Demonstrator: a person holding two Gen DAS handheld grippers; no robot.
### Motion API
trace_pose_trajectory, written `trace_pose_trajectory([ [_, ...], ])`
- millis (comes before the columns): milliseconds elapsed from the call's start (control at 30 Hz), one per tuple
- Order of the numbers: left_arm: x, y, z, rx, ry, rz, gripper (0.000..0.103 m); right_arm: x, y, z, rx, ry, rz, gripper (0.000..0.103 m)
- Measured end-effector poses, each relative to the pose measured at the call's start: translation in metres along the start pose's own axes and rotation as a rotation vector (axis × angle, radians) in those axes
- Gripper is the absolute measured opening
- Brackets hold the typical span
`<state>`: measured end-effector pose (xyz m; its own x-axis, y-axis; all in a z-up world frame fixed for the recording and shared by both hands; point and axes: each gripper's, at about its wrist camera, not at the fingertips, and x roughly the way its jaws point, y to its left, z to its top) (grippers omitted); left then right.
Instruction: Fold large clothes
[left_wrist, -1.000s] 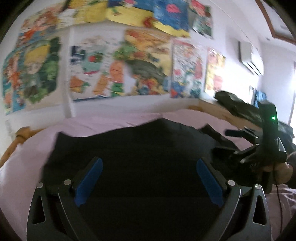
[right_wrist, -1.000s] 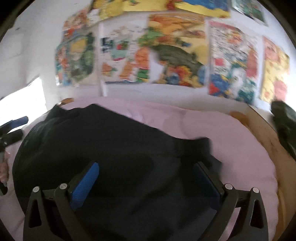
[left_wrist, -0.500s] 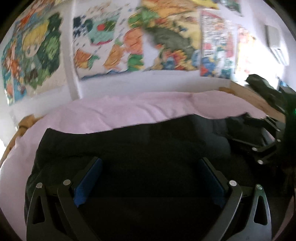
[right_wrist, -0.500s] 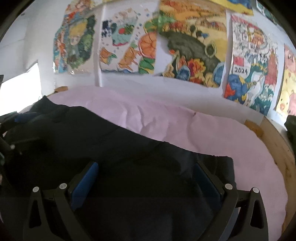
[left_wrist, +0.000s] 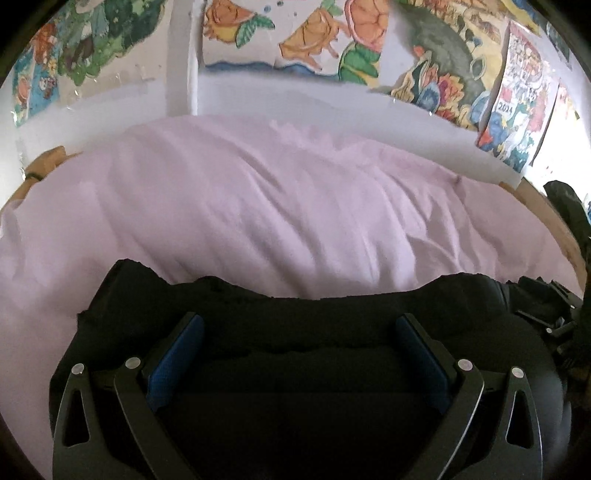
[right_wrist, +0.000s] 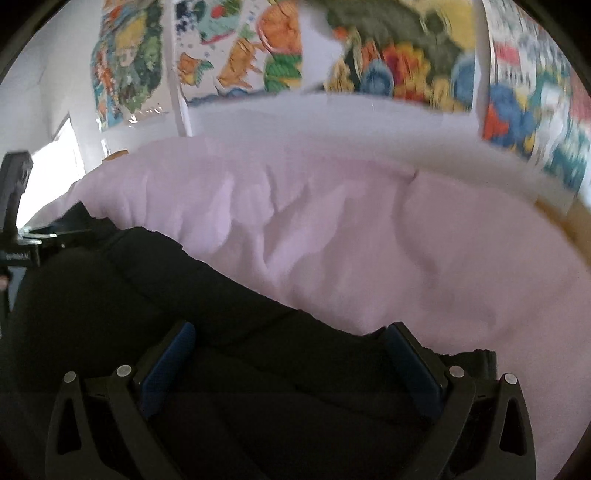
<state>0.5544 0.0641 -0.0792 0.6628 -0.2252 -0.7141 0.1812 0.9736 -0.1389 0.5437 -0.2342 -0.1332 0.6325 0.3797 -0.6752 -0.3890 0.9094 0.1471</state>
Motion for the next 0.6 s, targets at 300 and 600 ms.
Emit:
trace_pose_trajectory([
  [300,0.021,0.007,-0.005,-0.003,0.003,0.011,0.102,0.019,0.002,-0.01,-0.007,-0.001,-0.047,0.103],
  [600,0.016,-0.003,-0.002,0.012,-0.006,0.035,0.102,0.016,-0.001,-0.01,0.009,-0.002,-0.046,0.103],
])
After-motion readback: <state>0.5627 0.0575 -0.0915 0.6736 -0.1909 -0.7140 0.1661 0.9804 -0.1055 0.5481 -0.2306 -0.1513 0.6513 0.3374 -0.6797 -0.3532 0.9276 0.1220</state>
